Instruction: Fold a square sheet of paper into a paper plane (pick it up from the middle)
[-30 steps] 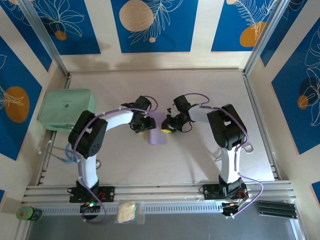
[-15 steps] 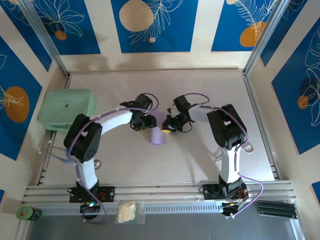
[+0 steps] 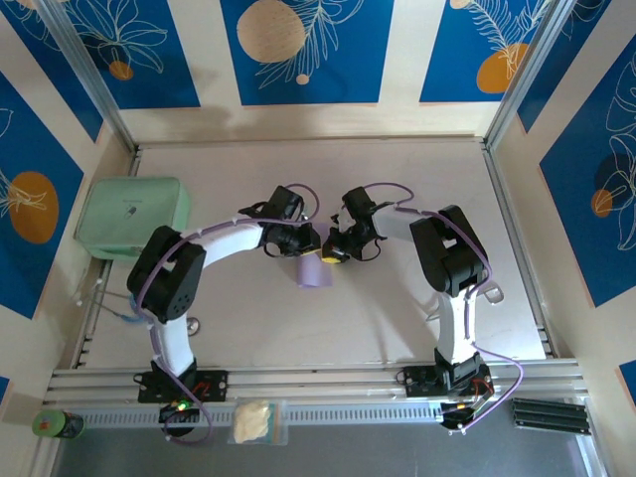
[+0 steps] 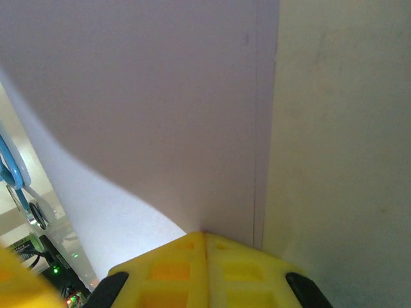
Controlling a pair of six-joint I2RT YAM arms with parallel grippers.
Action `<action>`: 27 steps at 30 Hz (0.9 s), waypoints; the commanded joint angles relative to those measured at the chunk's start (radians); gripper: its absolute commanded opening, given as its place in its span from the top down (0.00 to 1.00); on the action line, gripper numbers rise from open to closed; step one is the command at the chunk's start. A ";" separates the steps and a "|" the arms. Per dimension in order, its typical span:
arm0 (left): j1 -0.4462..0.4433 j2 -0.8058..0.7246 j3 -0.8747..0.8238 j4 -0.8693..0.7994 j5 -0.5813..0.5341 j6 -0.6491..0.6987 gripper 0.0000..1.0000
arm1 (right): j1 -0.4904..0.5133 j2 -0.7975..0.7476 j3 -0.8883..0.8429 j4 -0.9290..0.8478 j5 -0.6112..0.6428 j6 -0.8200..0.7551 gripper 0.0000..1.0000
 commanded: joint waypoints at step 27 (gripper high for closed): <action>0.125 0.058 -0.180 -0.014 0.003 0.144 0.94 | 0.008 0.148 -0.032 -0.178 0.272 -0.012 0.96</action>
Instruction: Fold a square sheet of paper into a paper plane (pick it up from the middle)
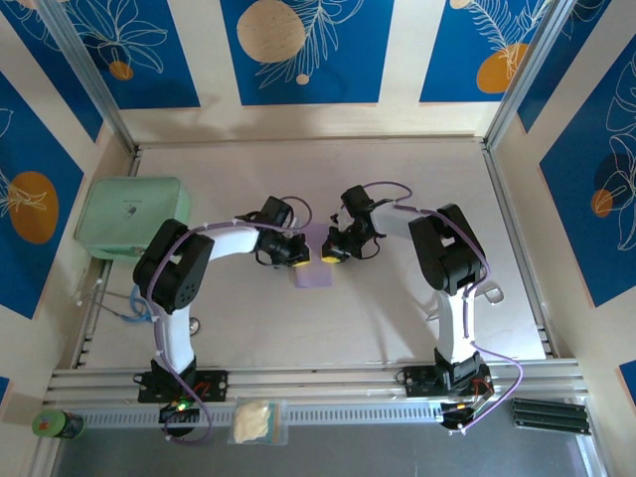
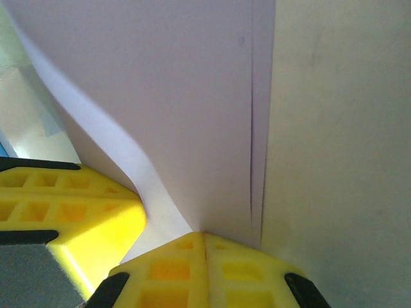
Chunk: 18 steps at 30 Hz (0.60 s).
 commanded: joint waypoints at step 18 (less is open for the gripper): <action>-0.030 -0.135 -0.101 0.076 0.031 -0.131 0.92 | 0.006 0.147 -0.065 -0.123 0.281 -0.016 0.97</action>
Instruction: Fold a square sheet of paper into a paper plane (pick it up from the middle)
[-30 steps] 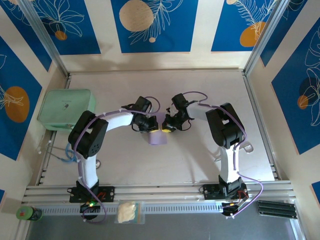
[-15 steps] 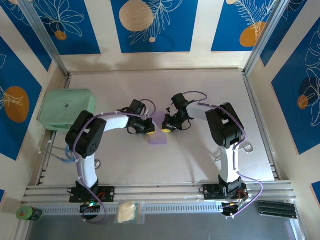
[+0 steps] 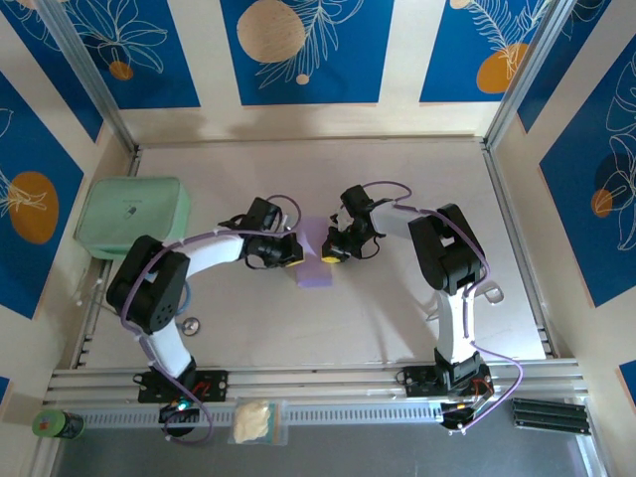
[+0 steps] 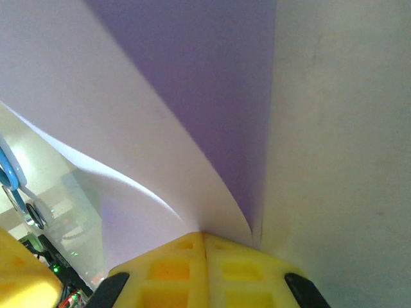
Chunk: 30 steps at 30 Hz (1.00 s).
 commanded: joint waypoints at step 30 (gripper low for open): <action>-0.031 0.005 -0.076 0.115 0.002 -0.155 0.93 | 0.000 0.132 -0.076 -0.130 0.287 -0.017 0.97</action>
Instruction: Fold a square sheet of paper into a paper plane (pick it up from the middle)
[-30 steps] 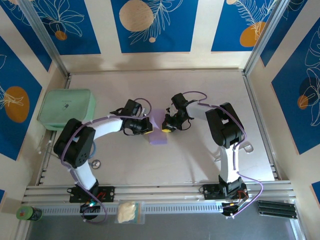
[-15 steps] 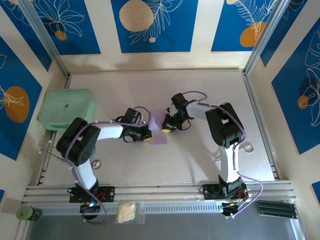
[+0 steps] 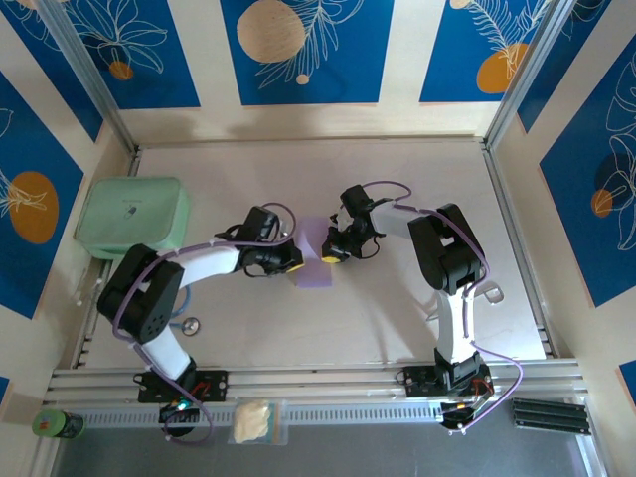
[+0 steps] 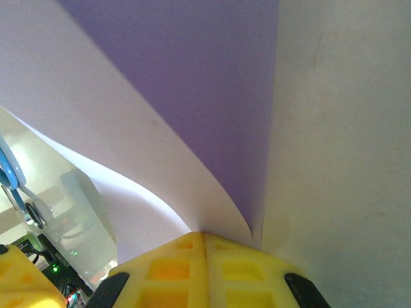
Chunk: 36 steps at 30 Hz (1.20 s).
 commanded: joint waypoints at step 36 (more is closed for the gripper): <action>0.021 0.162 0.180 0.012 -0.052 0.056 0.92 | 0.003 0.150 -0.068 -0.147 0.302 -0.027 0.98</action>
